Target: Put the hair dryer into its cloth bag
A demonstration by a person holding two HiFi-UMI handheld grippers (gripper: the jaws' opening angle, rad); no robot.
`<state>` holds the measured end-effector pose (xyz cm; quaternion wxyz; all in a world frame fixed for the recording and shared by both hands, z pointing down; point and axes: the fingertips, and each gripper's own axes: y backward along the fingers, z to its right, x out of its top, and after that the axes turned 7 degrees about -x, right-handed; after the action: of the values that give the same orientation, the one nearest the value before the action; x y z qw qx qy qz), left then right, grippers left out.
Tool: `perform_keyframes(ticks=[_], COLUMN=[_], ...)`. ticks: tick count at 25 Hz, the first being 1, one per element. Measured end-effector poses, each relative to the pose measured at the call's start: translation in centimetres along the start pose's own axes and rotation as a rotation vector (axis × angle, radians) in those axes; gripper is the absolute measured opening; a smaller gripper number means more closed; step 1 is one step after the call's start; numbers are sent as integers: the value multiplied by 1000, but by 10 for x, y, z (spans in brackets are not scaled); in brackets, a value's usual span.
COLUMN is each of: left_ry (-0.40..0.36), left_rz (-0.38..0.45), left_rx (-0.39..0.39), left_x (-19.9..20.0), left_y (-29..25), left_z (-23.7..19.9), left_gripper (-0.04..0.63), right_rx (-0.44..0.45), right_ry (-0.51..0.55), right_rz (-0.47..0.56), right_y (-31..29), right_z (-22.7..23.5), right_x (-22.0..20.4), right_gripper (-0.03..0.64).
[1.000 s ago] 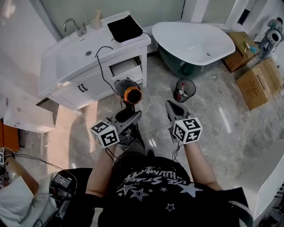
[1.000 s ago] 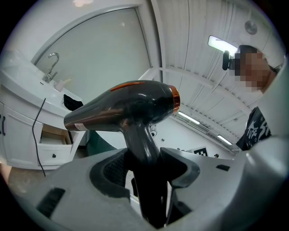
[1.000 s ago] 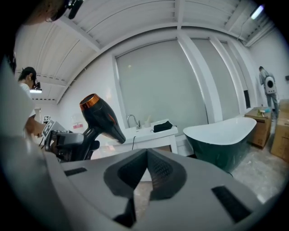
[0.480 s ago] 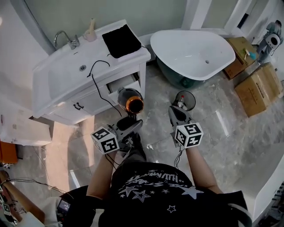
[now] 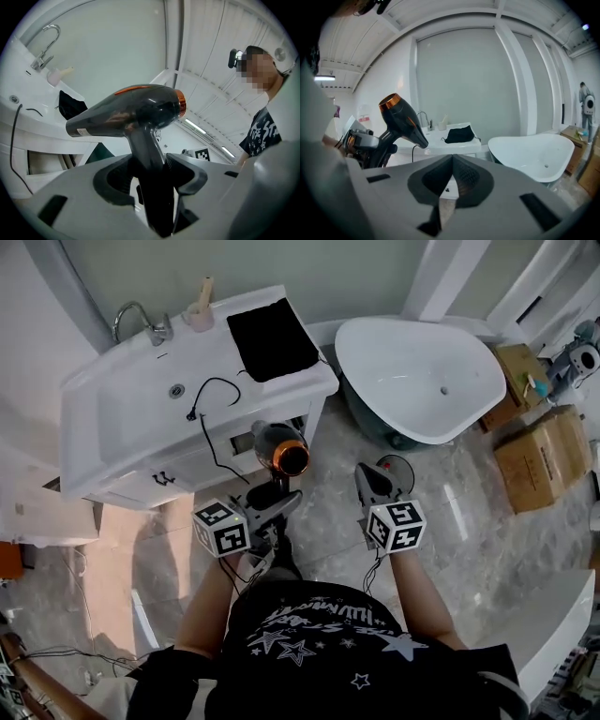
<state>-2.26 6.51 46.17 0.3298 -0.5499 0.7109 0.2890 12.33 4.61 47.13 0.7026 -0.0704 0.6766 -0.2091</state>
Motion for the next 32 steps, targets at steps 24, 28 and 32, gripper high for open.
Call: perform_keyframes(ticks=[24,28,32], left_ry=[13,0,6], left_rz=[-79,-71,-51], left_rx=[-91,-59,3], left_x=[69,81,87], left_y=[-29,-40,-51], left_z=[-109,-123,-137], left_gripper=[224,224,224], right_rx=[21,65,192], right_ry=[488,653,758], right_rz=[-60,-60,-93], right_y=[-187,-231,-270], right_z=[23,39,44], right_x=[76,96,95], right_gripper=[8,8,8])
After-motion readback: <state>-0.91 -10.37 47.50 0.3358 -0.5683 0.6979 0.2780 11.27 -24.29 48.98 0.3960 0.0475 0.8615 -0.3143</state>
